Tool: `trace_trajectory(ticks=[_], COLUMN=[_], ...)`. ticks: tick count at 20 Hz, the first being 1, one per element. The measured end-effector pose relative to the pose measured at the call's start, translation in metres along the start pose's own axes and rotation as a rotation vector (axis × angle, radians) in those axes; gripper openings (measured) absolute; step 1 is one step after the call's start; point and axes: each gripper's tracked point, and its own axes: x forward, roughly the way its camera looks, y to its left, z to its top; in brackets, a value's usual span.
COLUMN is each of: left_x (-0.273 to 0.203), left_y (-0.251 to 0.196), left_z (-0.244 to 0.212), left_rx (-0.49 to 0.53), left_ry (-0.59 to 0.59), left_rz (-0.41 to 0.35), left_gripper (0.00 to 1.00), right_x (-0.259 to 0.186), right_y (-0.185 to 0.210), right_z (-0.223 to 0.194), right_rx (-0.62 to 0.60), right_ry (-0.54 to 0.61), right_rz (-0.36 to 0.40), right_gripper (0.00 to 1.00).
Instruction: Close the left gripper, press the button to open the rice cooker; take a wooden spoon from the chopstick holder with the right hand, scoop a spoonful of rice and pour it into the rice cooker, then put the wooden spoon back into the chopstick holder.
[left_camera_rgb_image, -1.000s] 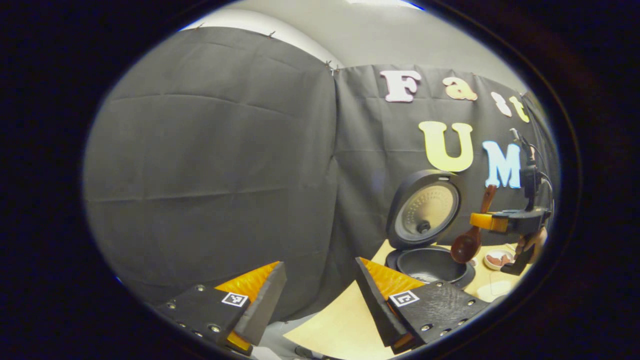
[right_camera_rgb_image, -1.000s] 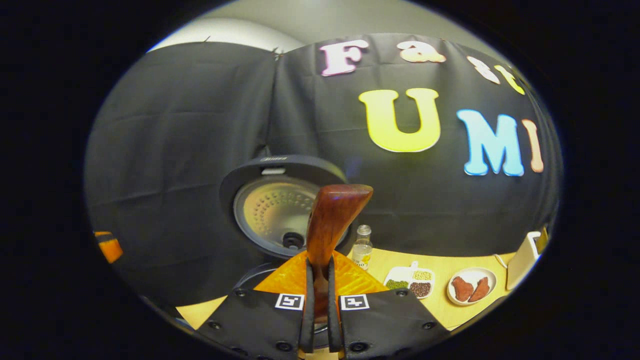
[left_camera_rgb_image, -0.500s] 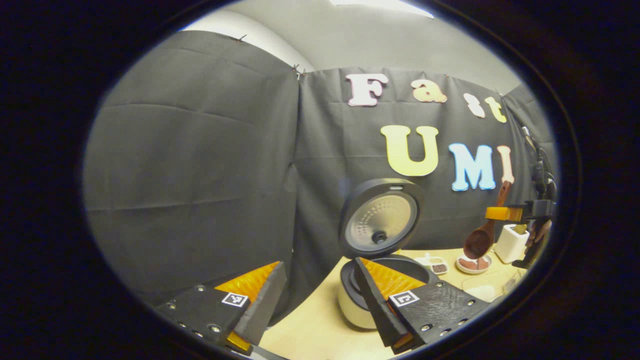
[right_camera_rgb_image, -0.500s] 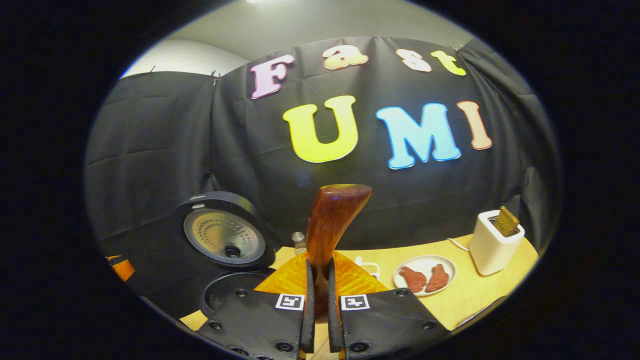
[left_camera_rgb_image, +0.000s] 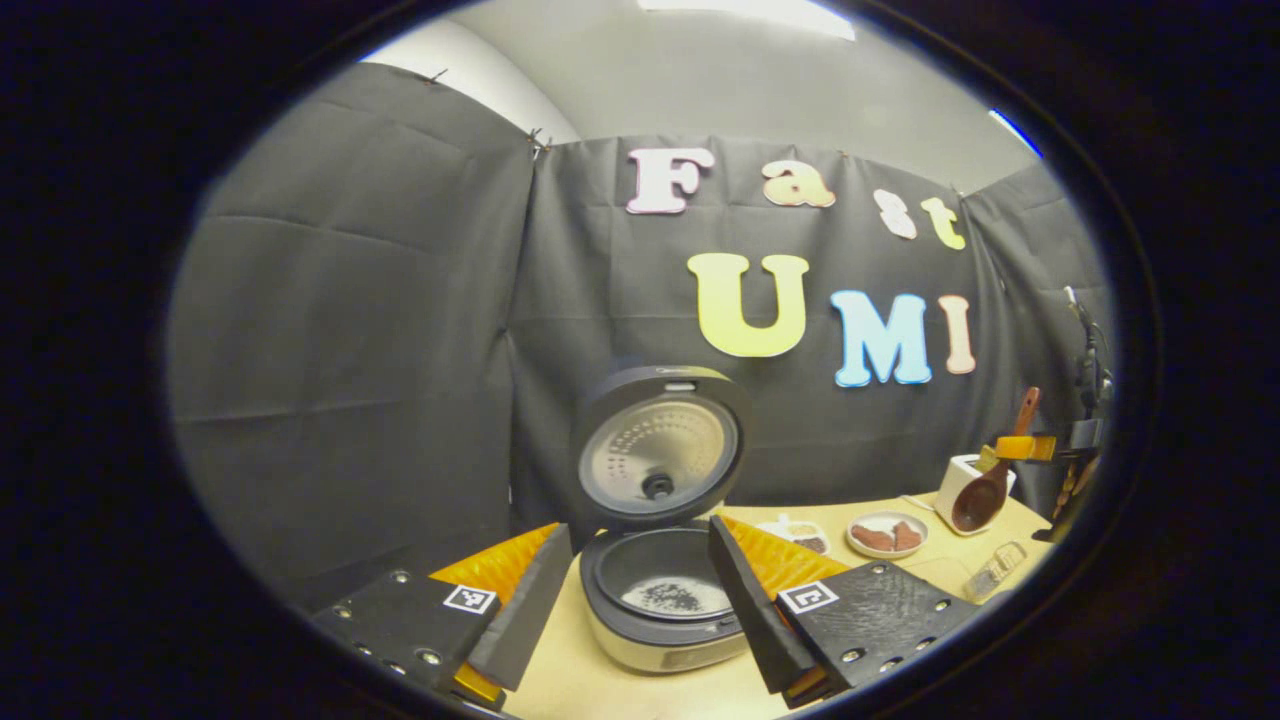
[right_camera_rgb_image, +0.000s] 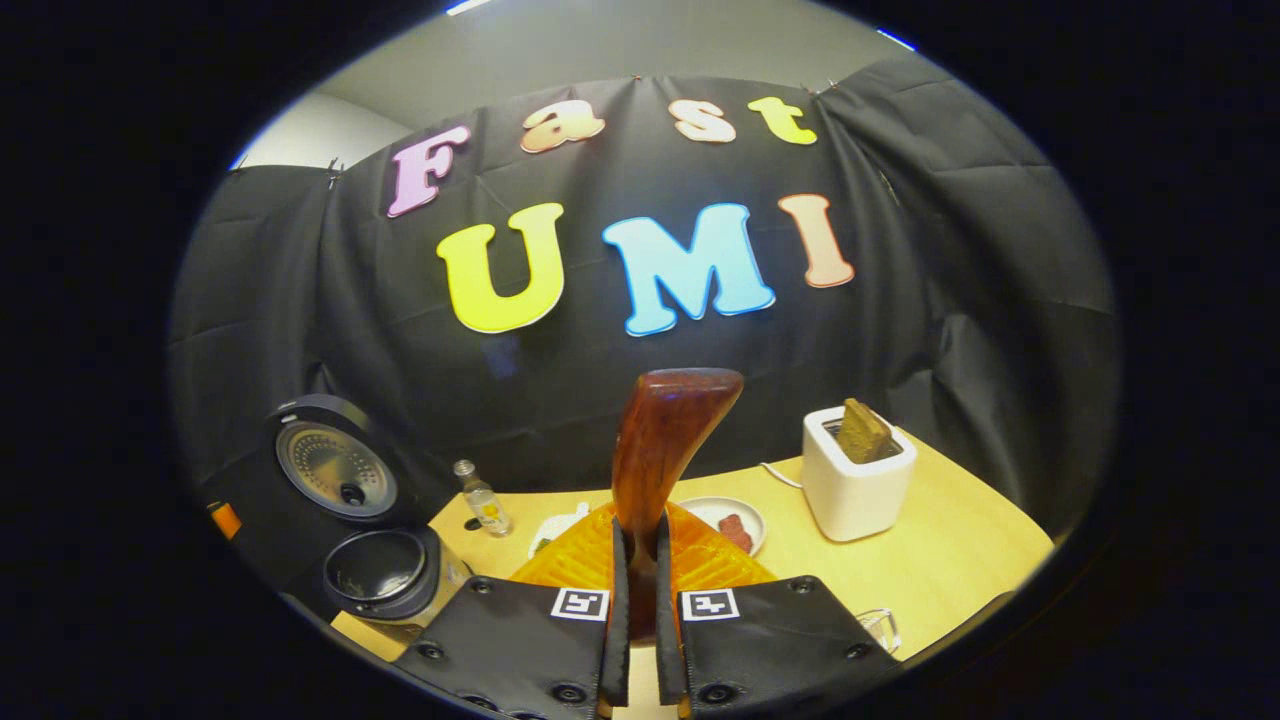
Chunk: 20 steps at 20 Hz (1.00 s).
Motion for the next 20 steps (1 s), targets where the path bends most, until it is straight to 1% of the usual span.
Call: trace_trajectory(ticks=[5, 10, 11, 12, 15, 20], left_x=[0.000, -0.006, -0.008, -0.010, -0.017, -0.024], left_y=[-0.037, -0.064, -0.067, -0.070, -0.075, -0.080], left_z=[0.005, 0.011, 0.012, 0.012, 0.013, 0.016], left_rx=[0.003, 0.020, 0.025, 0.031, 0.048, 0.062], left_ry=[-0.001, -0.005, -0.005, -0.004, 0.002, 0.002], left_rz=[-0.044, -0.072, -0.074, -0.076, -0.075, -0.070], left_gripper=[0.85, 0.85, 0.86, 0.85, 0.86, 0.87], right_x=[-0.016, -0.027, -0.028, -0.030, -0.035, -0.038], right_y=[-0.069, -0.120, -0.128, -0.135, -0.151, -0.162], right_z=[-0.010, -0.030, -0.037, -0.044, -0.065, -0.107], right_rx=[0.009, 0.021, 0.023, 0.027, 0.046, 0.075], right_ry=[0.017, 0.050, 0.060, 0.074, 0.113, 0.193], right_rz=[-0.093, -0.160, -0.171, -0.181, -0.200, -0.196], right_gripper=[0.12, 0.12, 0.09, 0.13, 0.12, 0.12])
